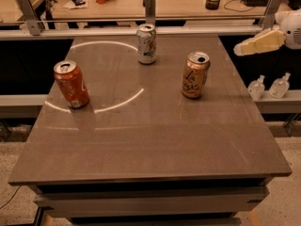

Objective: Knock 7up can over

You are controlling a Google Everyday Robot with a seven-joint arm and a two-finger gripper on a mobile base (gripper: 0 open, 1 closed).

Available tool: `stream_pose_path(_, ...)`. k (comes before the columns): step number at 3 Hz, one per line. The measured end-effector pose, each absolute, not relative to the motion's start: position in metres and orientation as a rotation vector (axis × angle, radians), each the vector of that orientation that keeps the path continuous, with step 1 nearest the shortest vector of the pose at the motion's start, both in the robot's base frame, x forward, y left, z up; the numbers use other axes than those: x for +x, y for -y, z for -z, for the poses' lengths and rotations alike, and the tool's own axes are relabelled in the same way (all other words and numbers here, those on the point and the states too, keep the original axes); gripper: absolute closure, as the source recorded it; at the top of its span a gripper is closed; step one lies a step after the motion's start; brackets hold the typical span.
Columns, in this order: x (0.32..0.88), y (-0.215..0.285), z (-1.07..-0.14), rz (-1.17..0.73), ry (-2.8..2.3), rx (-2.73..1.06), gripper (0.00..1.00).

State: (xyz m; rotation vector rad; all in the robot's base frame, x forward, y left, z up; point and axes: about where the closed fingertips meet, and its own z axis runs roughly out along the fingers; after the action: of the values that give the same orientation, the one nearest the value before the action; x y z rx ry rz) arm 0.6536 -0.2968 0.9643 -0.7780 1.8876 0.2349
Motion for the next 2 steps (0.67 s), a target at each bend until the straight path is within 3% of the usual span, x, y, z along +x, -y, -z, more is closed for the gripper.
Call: stream_pose_path(2,0.6582,0.2961,-0.9606,-0.207,-1.894,-0.758,0.00)
